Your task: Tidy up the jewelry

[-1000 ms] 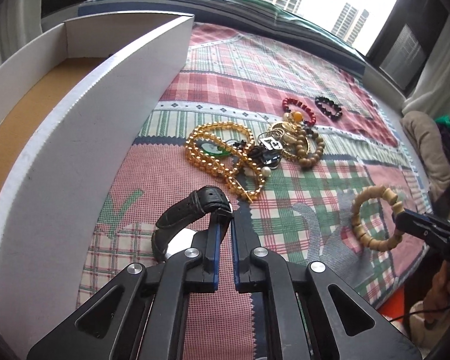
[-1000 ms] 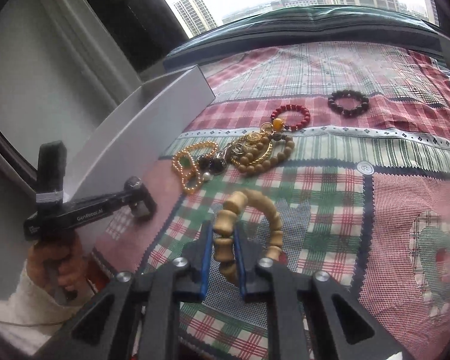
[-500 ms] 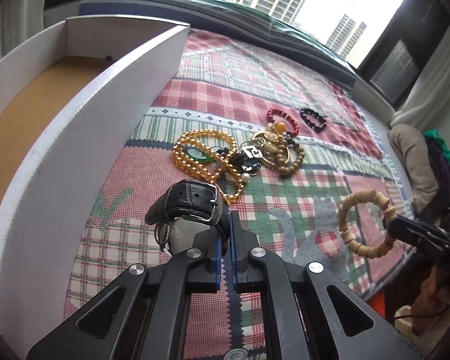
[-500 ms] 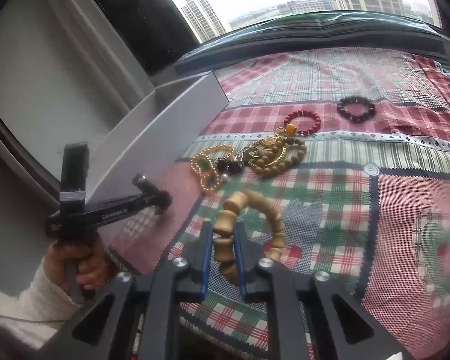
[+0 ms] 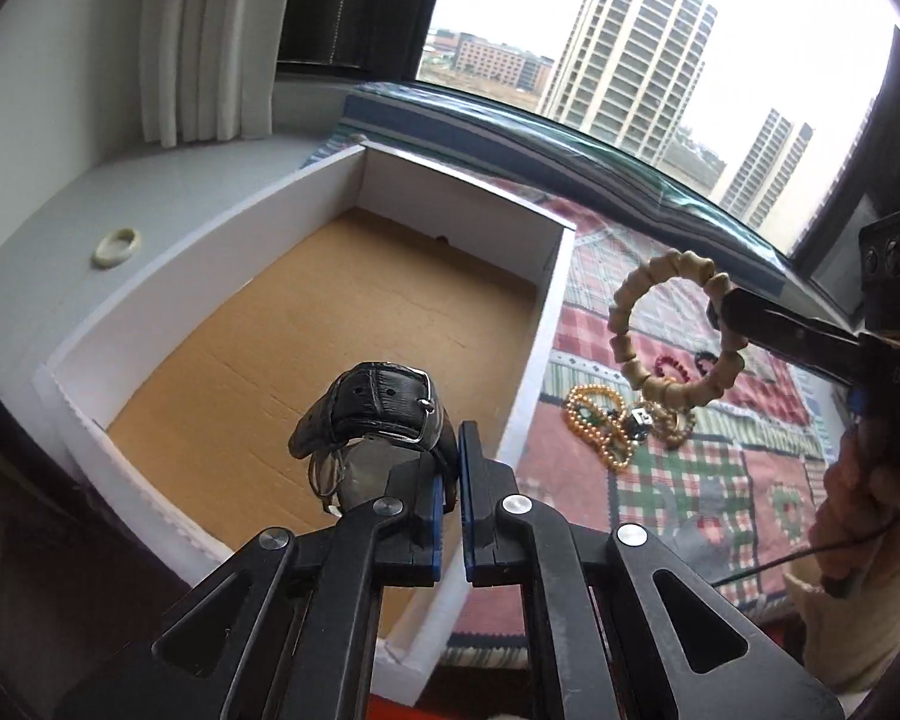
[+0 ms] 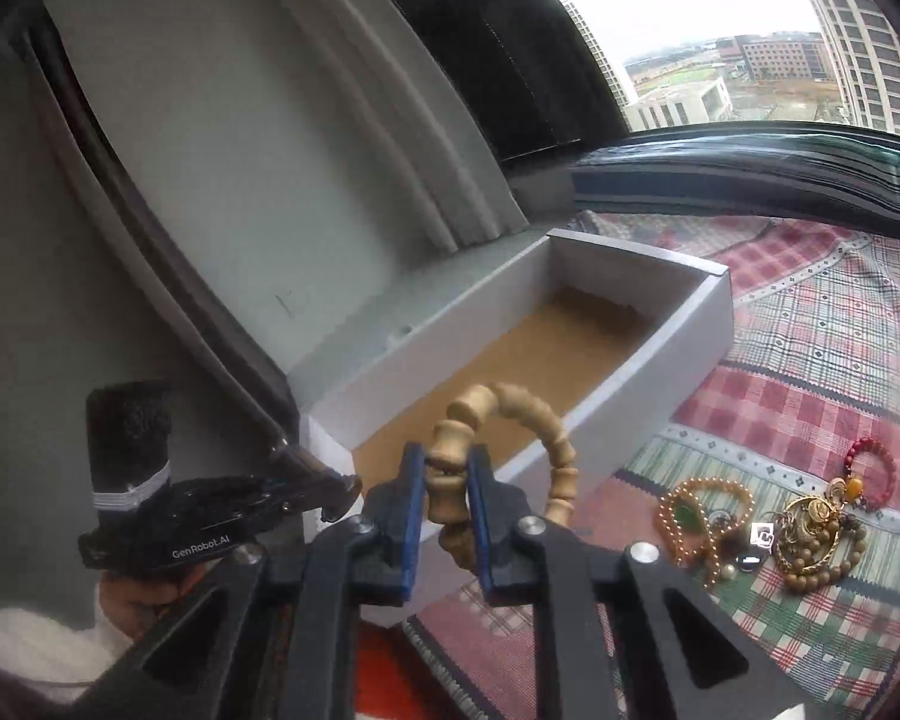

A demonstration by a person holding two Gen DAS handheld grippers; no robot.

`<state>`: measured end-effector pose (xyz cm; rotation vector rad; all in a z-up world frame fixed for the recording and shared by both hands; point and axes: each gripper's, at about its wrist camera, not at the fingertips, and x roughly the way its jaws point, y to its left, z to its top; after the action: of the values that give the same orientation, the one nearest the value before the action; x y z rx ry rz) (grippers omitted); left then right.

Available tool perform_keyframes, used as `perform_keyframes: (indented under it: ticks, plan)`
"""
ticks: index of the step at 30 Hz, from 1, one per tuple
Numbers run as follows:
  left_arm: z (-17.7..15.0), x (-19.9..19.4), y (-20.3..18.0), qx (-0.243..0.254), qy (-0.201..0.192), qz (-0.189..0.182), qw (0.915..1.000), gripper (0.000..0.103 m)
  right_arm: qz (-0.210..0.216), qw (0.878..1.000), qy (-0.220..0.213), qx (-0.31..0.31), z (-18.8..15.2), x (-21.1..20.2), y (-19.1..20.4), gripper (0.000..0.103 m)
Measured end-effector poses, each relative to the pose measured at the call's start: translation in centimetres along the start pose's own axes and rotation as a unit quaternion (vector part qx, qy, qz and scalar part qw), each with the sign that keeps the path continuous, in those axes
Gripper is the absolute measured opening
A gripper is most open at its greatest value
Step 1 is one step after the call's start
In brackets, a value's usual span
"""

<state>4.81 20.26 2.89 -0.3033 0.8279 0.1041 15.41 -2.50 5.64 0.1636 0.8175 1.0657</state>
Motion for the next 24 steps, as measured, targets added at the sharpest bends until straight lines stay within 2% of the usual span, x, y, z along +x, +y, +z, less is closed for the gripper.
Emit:
perform_keyframes:
  ticks: [3,6,7,9,11,12,13,14,15,16,17,18,19,22,24]
  plan:
    - [-0.2,2.5,2.9,-0.020,0.015,0.039,0.9989,0.003,0.010,1.000,0.028,-0.010,1.8,5.5,1.1,0.015]
    - [-1.1,4.5,4.6,-0.034,0.034,0.055,0.9974,0.004,-0.004,0.998,0.064,-0.020,1.7,10.6,1.8,0.015]
    - [-1.5,4.5,5.1,-0.035,0.037,0.064,0.9966,0.008,-0.007,0.997,0.076,-0.020,1.5,12.0,1.8,0.015]
    - [-2.1,4.8,5.7,-0.037,0.038,0.073,0.9959,0.024,-0.019,0.996,0.088,-0.017,0.8,13.9,2.0,0.018]
    - [-2.4,4.4,6.2,-0.041,0.028,0.078,0.9957,0.058,-0.033,0.995,0.093,-0.017,0.3,15.0,2.3,0.018]
    - [-2.5,4.0,6.3,-0.041,0.019,0.087,0.9952,0.064,-0.035,0.994,0.098,-0.017,0.2,15.4,2.7,0.020]
    - [-2.5,3.4,6.2,-0.037,0.007,0.095,0.9947,0.071,-0.038,0.994,0.099,-0.018,0.1,15.6,2.8,0.033]
    - [-2.6,2.8,6.1,-0.033,-0.005,0.103,0.9942,0.075,-0.045,0.994,0.097,-0.022,0.0,15.6,3.1,0.041]
    - [-2.6,2.3,6.0,-0.029,-0.014,0.108,0.9937,0.078,-0.054,0.994,0.091,-0.028,0.0,15.2,3.3,0.053]
    - [-2.5,1.8,5.8,-0.025,-0.024,0.113,0.9929,0.085,-0.062,0.994,0.081,-0.036,0.1,14.4,3.5,0.059]
    - [-2.6,1.3,5.4,-0.021,-0.034,0.118,0.9922,0.091,-0.067,0.994,0.071,-0.043,0.2,13.7,3.9,0.059]
    - [-2.5,0.9,5.0,-0.015,-0.046,0.124,0.9911,0.094,-0.072,0.994,0.062,-0.052,0.3,12.8,4.3,0.060]
    - [-2.4,0.5,4.4,-0.007,-0.056,0.131,0.9897,0.098,-0.080,0.993,0.053,-0.061,0.3,11.8,4.8,0.064]
    - [-2.5,-0.6,1.7,0.026,-0.089,0.152,0.9840,0.101,-0.116,0.989,0.015,-0.093,-0.1,8.5,6.0,0.079]
    - [-2.8,-1.1,-0.1,0.038,-0.108,0.151,0.9818,0.102,-0.143,0.984,-0.011,-0.107,-0.3,6.4,6.5,0.082]
